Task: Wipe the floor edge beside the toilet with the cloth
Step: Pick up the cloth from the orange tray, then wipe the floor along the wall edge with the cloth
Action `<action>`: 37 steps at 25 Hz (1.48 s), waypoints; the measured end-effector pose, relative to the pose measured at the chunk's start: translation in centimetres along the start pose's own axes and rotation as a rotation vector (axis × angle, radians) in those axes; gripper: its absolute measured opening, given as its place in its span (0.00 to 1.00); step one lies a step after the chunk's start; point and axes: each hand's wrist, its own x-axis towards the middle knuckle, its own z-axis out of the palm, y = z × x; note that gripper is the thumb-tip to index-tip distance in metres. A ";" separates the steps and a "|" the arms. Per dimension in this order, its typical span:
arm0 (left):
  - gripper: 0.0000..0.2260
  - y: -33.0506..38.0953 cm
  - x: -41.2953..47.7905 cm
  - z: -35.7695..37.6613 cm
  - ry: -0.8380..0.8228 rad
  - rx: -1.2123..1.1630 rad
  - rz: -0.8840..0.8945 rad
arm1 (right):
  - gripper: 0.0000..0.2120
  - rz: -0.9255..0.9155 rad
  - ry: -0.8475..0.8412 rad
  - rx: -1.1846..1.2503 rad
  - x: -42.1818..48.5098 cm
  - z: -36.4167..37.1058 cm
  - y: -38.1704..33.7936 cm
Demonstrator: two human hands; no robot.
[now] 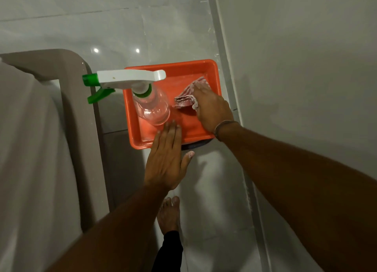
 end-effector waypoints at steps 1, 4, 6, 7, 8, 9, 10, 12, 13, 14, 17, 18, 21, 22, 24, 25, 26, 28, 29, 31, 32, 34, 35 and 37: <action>0.38 0.6 -0.8 -0.2 -0.002 0.012 0.003 | 0.29 0.001 0.021 0.025 -1.7 -1.1 -0.3; 0.39 2.7 -4.0 -0.1 -0.050 0.011 -0.018 | 0.29 0.004 0.064 0.118 -8.7 -3.4 -1.0; 0.39 4.7 -7.3 0.7 -0.065 0.003 -0.030 | 0.28 0.027 0.098 0.191 -15.1 -3.5 -1.0; 0.39 5.6 -9.3 1.5 -0.074 -0.001 -0.036 | 0.28 0.045 0.101 0.219 -18.5 -2.8 -0.9; 0.39 6.5 -11.3 2.8 -0.084 -0.005 -0.046 | 0.28 0.069 0.090 0.248 -21.8 -1.5 -0.6; 0.38 7.1 -13.5 4.3 -0.094 -0.007 -0.060 | 0.28 0.102 0.061 0.275 -25.0 0.3 -0.1; 0.38 7.6 -15.6 6.1 -0.108 -0.004 -0.077 | 0.28 0.141 0.015 0.297 -28.0 2.5 0.3; 0.39 8.2 -19.2 10.3 -0.146 0.013 -0.112 | 0.27 0.237 -0.103 0.331 -32.8 7.4 1.7; 0.40 8.4 -20.4 12.4 -0.151 0.024 -0.123 | 0.26 0.290 -0.159 0.345 -34.5 9.9 2.7; 0.41 8.5 -21.5 14.9 -0.156 0.030 -0.126 | 0.25 0.325 -0.201 0.354 -35.9 12.5 3.8; 0.42 8.3 -23.2 22.0 -0.182 0.006 -0.116 | 0.22 0.380 -0.301 0.365 -37.2 19.3 7.3; 0.43 8.0 -23.4 24.2 -0.173 0.008 -0.106 | 0.21 0.382 -0.297 0.358 -36.7 21.2 8.6; 0.41 6.4 -22.4 29.2 -0.148 0.034 -0.099 | 0.23 0.299 -0.170 0.269 -33.7 25.7 11.9; 0.41 5.8 -21.7 30.7 -0.135 0.049 -0.097 | 0.26 0.269 -0.089 0.222 -32.8 27.4 12.9; 0.39 4.4 -20.2 33.5 -0.116 0.075 -0.086 | 0.30 0.236 0.023 0.129 -31.7 30.8 14.7; 0.39 3.7 -19.4 34.8 -0.111 0.081 -0.077 | 0.31 0.207 0.003 0.078 -31.9 32.6 15.6; 0.39 3.2 -18.8 35.8 -0.103 0.082 -0.067 | 0.34 0.168 -0.049 0.019 -32.5 34.4 16.2; 0.38 2.1 -17.8 37.9 -0.069 0.071 -0.047 | 0.43 0.103 -0.152 -0.067 -34.2 38.0 17.4; 0.37 1.5 -17.2 38.8 -0.049 0.062 -0.043 | 0.48 0.098 -0.149 -0.069 -34.7 39.5 17.8; 0.37 0.5 -15.9 40.6 -0.022 0.061 -0.040 | 0.50 0.090 -0.025 -0.048 -34.0 41.4 18.4; 0.36 0.1 -15.4 41.4 -0.015 0.075 -0.034 | 0.48 0.081 0.052 -0.059 -33.1 41.9 18.6; 0.35 -0.5 -14.9 42.9 -0.006 0.097 -0.030 | 0.41 0.059 0.162 -0.129 -31.0 42.5 19.1; 0.35 -0.8 -14.8 43.5 0.004 0.102 -0.034 | 0.38 0.041 0.182 -0.173 -30.0 42.9 19.3; 0.35 -1.3 -15.0 44.6 0.054 0.119 -0.027 | 0.35 0.017 0.157 -0.202 -29.2 44.1 19.5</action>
